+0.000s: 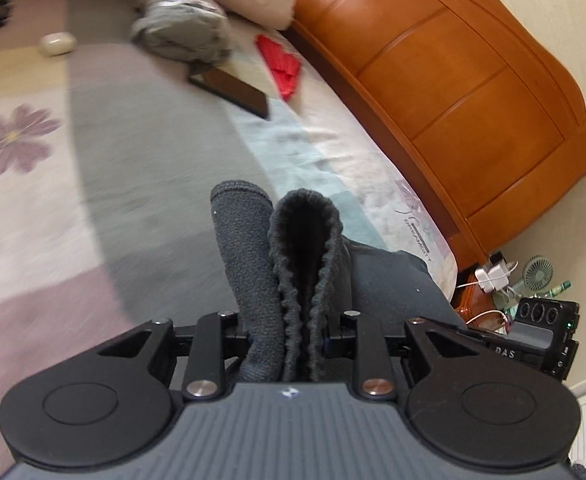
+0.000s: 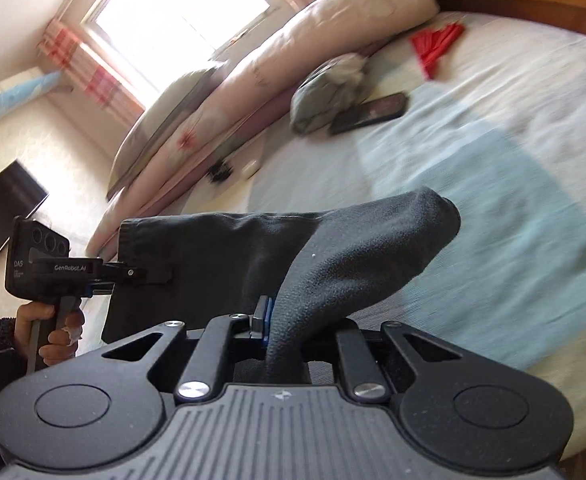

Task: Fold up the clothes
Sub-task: 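Lift and carry the folded pants with the left gripper toward the headboard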

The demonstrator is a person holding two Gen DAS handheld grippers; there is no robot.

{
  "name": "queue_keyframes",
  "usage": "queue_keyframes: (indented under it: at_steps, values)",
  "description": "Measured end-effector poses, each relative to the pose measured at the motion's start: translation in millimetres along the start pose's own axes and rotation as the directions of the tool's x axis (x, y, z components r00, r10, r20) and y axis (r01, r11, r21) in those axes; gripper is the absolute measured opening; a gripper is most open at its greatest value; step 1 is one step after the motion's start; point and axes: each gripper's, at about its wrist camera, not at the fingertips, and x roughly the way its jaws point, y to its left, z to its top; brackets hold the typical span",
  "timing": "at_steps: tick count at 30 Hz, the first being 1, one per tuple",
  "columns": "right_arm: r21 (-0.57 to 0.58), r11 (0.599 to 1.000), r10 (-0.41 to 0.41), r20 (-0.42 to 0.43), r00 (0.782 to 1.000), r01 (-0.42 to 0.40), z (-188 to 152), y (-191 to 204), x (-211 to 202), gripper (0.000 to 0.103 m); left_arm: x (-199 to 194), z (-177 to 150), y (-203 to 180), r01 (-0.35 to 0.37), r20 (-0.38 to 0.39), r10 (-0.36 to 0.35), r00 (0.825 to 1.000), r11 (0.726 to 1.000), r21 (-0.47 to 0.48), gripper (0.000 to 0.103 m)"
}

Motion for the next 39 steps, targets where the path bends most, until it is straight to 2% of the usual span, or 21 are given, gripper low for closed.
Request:
queue_keyframes:
  at_steps: [8,14,21,31,34,39]
  values:
    - [0.010,0.993,-0.120,0.115,0.986,0.119,24.2,-41.4,-30.7,0.015,98.1,71.7,-63.4,0.020,-0.061,-0.011,0.998,0.989,0.147,0.025]
    - [0.050,0.979,-0.203,0.216,0.955,0.197,38.6,-75.2,-43.7,0.016,173.5,123.0,-101.3,0.012,-0.106,0.015,0.994,0.969,0.248,0.025]
    - [0.052,0.962,-0.270,0.297,0.916,0.267,54.4,-93.0,-49.7,0.016,237.3,174.9,-143.3,0.015,-0.120,0.028,0.992,0.938,0.346,0.025]
    - [0.082,0.941,-0.335,0.353,0.873,0.328,64.3,-110.8,-46.5,0.016,308.5,211.3,-180.2,0.003,-0.155,0.070,0.985,0.904,0.427,0.025]
    - [0.091,0.935,-0.353,0.351,0.867,0.344,60.3,-115.7,-43.7,0.016,326.6,212.7,-181.2,-0.001,-0.171,0.083,0.982,0.903,0.429,0.025]
    - [0.127,0.931,-0.364,0.326,0.872,0.342,53.3,-128.4,-37.3,0.016,350.1,208.9,-171.6,-0.013,-0.198,0.106,0.974,0.907,0.422,0.026]
